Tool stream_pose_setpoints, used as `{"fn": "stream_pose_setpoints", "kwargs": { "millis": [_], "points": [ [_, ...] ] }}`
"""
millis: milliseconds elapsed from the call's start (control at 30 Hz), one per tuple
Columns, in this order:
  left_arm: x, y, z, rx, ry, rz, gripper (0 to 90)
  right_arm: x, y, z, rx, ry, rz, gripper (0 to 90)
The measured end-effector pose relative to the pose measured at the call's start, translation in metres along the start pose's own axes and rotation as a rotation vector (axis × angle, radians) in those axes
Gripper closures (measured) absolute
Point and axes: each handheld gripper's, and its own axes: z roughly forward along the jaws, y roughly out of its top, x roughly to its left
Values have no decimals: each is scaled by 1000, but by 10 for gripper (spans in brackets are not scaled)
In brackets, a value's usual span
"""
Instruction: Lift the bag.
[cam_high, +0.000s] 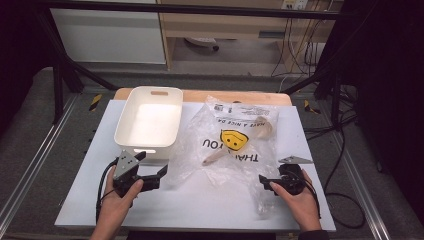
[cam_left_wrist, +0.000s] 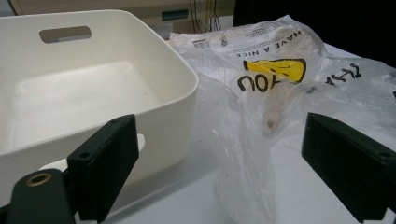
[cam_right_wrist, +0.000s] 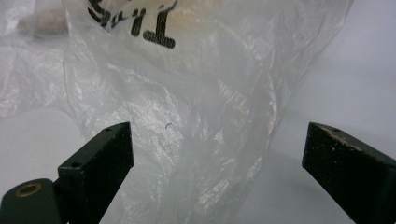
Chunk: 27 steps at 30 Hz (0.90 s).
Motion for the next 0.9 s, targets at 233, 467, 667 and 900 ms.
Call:
{"fn": "stream_pose_setpoints", "kwargs": {
  "millis": [233, 467, 667, 900],
  "points": [
    [1, -3, 0, 0, 3, -8, 113, 1, -7, 8, 43, 6, -20, 108],
    [0, -3, 0, -11, 3, -4, 116, 14, -9, 13, 61, 13, -83, 99],
    [0, -3, 1, -13, 3, -6, 118, 24, -11, 14, 70, -16, -146, 130],
    [0, -3, 0, -18, 4, -5, 120, 30, -17, 9, 25, 24, -190, 394]
  ]
}}
